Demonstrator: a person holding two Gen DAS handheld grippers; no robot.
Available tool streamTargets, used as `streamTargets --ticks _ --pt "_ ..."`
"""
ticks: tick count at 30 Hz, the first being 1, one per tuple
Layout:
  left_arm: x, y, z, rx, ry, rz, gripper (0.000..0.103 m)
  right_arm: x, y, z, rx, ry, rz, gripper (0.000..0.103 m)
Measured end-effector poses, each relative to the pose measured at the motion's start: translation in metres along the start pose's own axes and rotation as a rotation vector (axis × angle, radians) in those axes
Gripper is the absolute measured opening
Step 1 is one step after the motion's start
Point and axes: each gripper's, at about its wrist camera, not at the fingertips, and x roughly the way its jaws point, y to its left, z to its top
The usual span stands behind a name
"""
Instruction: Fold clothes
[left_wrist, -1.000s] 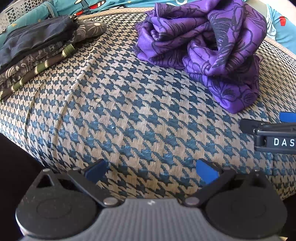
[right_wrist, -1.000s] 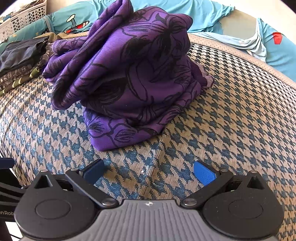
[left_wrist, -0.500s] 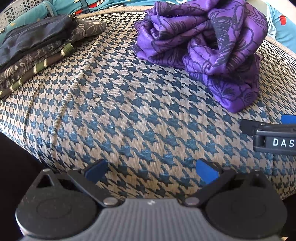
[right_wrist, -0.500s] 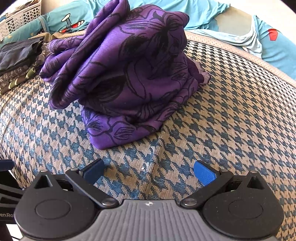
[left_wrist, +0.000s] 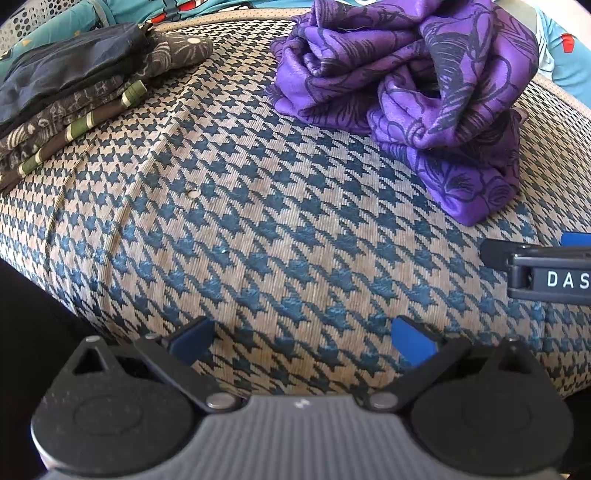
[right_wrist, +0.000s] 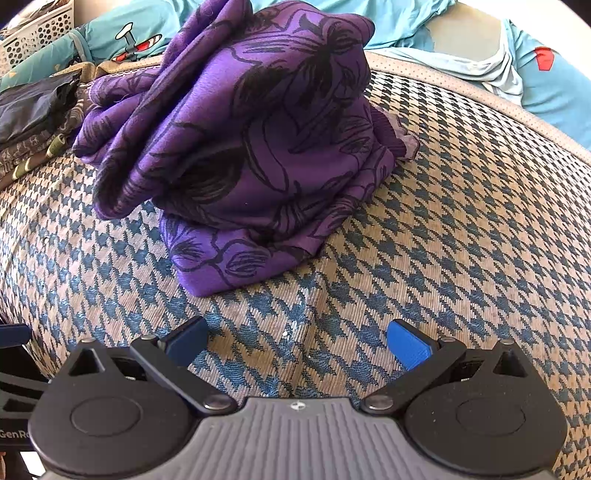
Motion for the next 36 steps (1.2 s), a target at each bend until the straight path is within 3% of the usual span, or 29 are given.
streamTargets --ticks 11,26,36 --pt "-0.01 -0.008 0.005 0.046 -0.063 0.065 0.103 -0.005 -0.009 0.004 0.064 -0.018 0.05 0.103" --pt "-0.018 -0.002 0.015 0.026 -0.063 0.099 0.103 -0.02 -0.008 0.01 0.093 -0.071 0.112 0.103" --pt "-0.018 -0.003 0.017 0.03 -0.062 0.108 0.103 -0.03 -0.003 0.009 0.057 -0.11 0.062 0.103"
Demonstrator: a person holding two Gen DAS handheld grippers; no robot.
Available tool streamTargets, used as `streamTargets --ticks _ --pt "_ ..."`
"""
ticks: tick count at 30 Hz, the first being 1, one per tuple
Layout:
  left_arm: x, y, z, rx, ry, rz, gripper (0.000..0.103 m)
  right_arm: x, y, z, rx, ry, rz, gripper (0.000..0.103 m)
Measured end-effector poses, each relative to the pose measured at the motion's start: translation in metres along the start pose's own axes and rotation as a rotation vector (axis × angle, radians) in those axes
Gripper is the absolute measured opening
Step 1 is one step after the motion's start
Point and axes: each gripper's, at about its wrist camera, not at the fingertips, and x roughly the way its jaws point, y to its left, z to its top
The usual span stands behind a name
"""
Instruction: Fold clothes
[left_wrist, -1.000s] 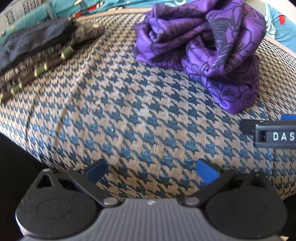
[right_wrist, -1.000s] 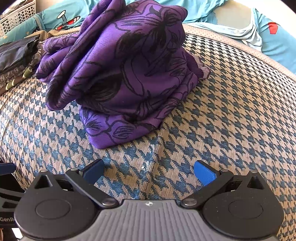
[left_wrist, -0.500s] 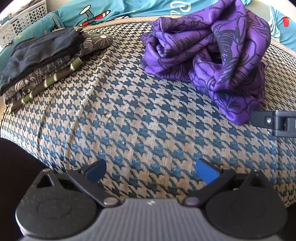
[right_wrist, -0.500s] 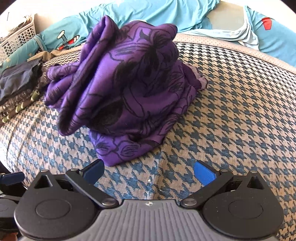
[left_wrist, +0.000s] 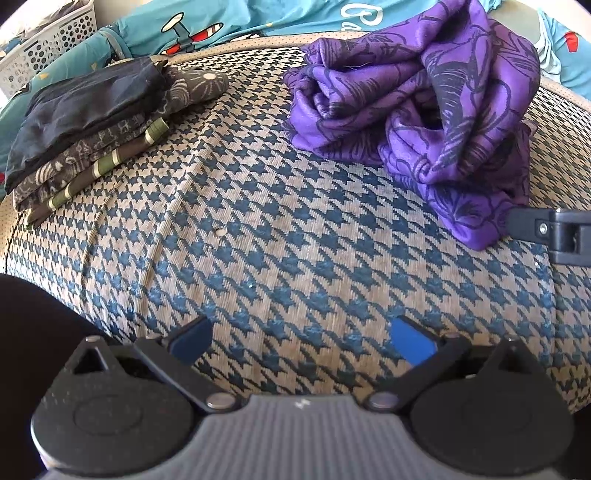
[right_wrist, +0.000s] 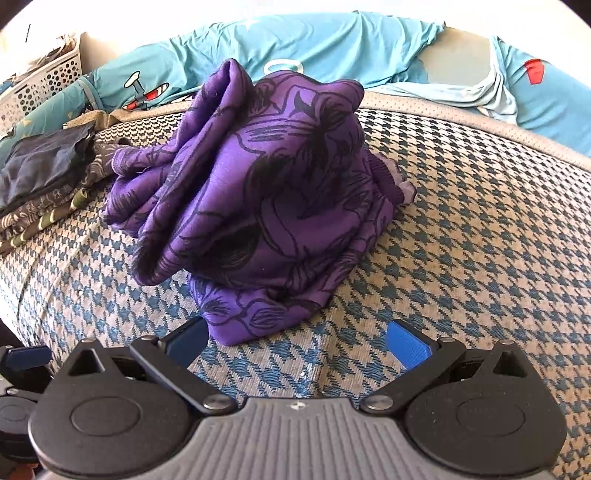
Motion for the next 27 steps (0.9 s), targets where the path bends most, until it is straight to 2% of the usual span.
streamTargets --ticks 16,23,27 --pt "-0.012 -0.004 -0.002 0.009 -0.007 0.011 0.103 -0.011 0.008 -0.001 -0.078 -0.058 -0.094 0.103" --pt "-0.021 -0.008 0.004 0.002 -0.019 -0.015 0.103 -0.011 -0.011 0.005 0.052 -0.004 -0.025 0.103" --pt "-0.025 -0.015 0.009 0.002 -0.034 -0.023 0.103 -0.015 -0.025 0.007 0.119 -0.011 -0.038 0.103"
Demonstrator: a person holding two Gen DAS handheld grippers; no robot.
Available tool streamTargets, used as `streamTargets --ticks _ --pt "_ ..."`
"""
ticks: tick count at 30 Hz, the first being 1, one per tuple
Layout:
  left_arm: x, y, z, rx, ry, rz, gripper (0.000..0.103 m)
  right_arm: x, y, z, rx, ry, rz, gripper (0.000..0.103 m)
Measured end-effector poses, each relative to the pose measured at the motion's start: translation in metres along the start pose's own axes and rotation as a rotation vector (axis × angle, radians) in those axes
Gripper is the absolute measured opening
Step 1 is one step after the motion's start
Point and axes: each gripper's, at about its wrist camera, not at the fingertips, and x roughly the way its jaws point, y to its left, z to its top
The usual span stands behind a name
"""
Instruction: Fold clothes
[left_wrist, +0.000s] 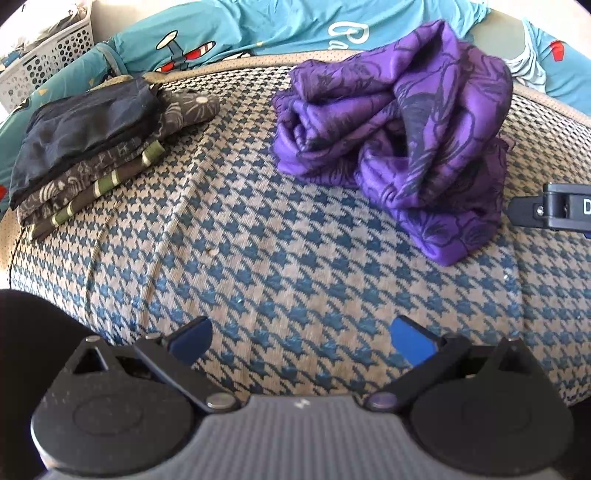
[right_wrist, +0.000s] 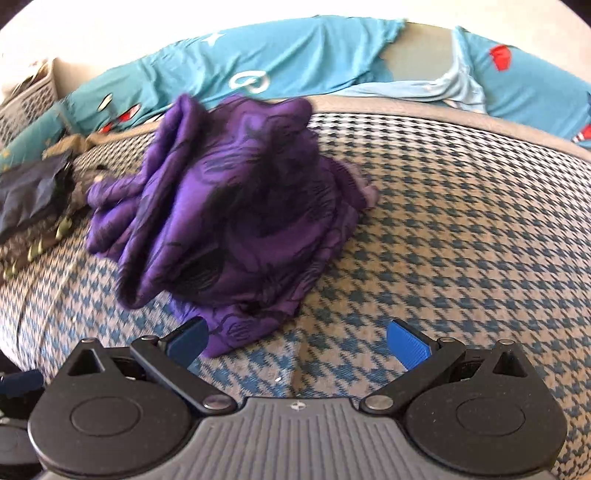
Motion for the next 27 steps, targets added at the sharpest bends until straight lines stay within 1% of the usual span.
streamTargets --ticks 5,11,14,21,24,27 --pt "-0.006 -0.01 0.01 -0.01 -0.017 -0.021 0.103 -0.003 -0.011 0.001 0.039 -0.003 -0.033 0.103" --pt "-0.01 -0.029 0.019 -0.004 -0.032 -0.051 0.103 -0.006 -0.019 0.001 0.017 -0.007 -0.067 0.103" --pt "-0.011 -0.036 0.021 0.006 -0.032 -0.062 0.103 -0.01 -0.024 0.0 0.021 -0.009 -0.06 0.103" --pt "-0.007 -0.044 0.021 0.001 -0.013 -0.072 0.103 -0.009 -0.032 -0.002 0.074 0.04 -0.005 0.103" --pt "-0.006 -0.048 0.02 -0.002 -0.007 -0.069 0.103 -0.008 -0.032 -0.003 0.077 0.048 -0.006 0.103" --pt "-0.005 -0.049 0.019 -0.001 -0.006 -0.069 0.103 -0.009 -0.031 -0.004 0.056 0.035 -0.031 0.103"
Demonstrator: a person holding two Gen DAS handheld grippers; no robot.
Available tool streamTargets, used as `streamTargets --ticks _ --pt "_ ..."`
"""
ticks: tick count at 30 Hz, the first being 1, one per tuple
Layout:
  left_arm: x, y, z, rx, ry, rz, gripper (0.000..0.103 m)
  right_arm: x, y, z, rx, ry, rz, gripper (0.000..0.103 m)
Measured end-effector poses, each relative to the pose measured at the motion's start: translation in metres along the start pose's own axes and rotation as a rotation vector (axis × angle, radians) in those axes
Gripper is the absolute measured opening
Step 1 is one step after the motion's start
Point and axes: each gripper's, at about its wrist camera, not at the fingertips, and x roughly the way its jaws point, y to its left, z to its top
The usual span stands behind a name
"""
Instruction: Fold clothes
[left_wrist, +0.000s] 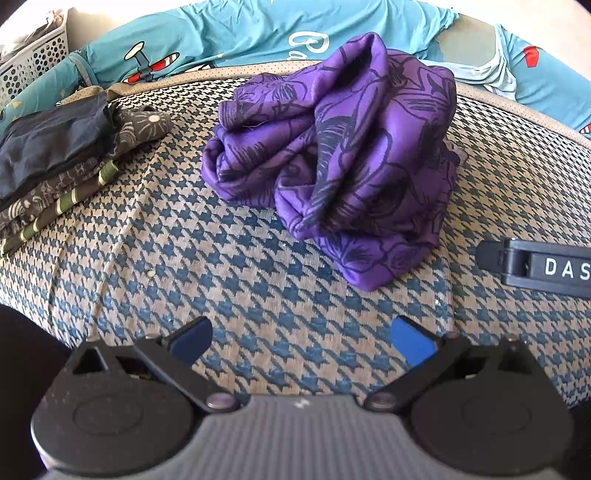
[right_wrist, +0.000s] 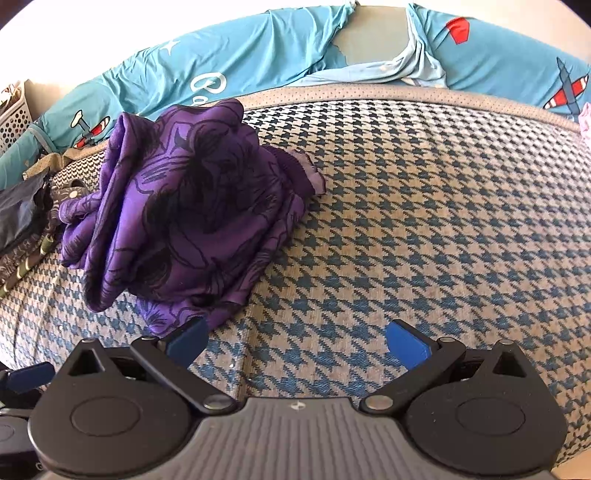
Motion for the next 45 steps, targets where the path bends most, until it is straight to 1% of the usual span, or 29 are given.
streamTargets --ticks 5,13,17,23,32,37,41,45 --pt "-0.001 -0.001 -0.002 0.004 -0.004 0.002 0.103 -0.006 0.002 -0.002 -0.046 -0.042 -0.041 0.103" --pt "-0.004 0.0 -0.005 0.004 -0.015 0.01 0.103 -0.012 0.012 -0.004 -0.111 -0.093 -0.024 0.103" --pt "-0.007 0.0 -0.006 0.006 -0.029 0.016 0.103 -0.016 0.018 -0.007 -0.153 -0.133 -0.033 0.103" --pt "-0.01 -0.001 -0.006 0.01 -0.044 0.02 0.103 -0.019 0.019 -0.008 -0.172 -0.181 -0.1 0.103" --pt "-0.013 -0.004 -0.007 0.023 -0.055 0.028 0.103 -0.021 0.014 -0.008 -0.159 -0.205 -0.173 0.103" --pt "-0.015 -0.005 -0.006 0.023 -0.058 0.031 0.103 -0.021 0.016 -0.009 -0.191 -0.225 -0.23 0.103" --pt "-0.016 -0.005 -0.007 0.023 -0.06 0.032 0.103 -0.021 0.016 -0.01 -0.193 -0.226 -0.238 0.103" --pt "-0.018 -0.004 -0.007 0.019 -0.058 0.028 0.103 -0.021 0.018 -0.011 -0.21 -0.236 -0.278 0.103"
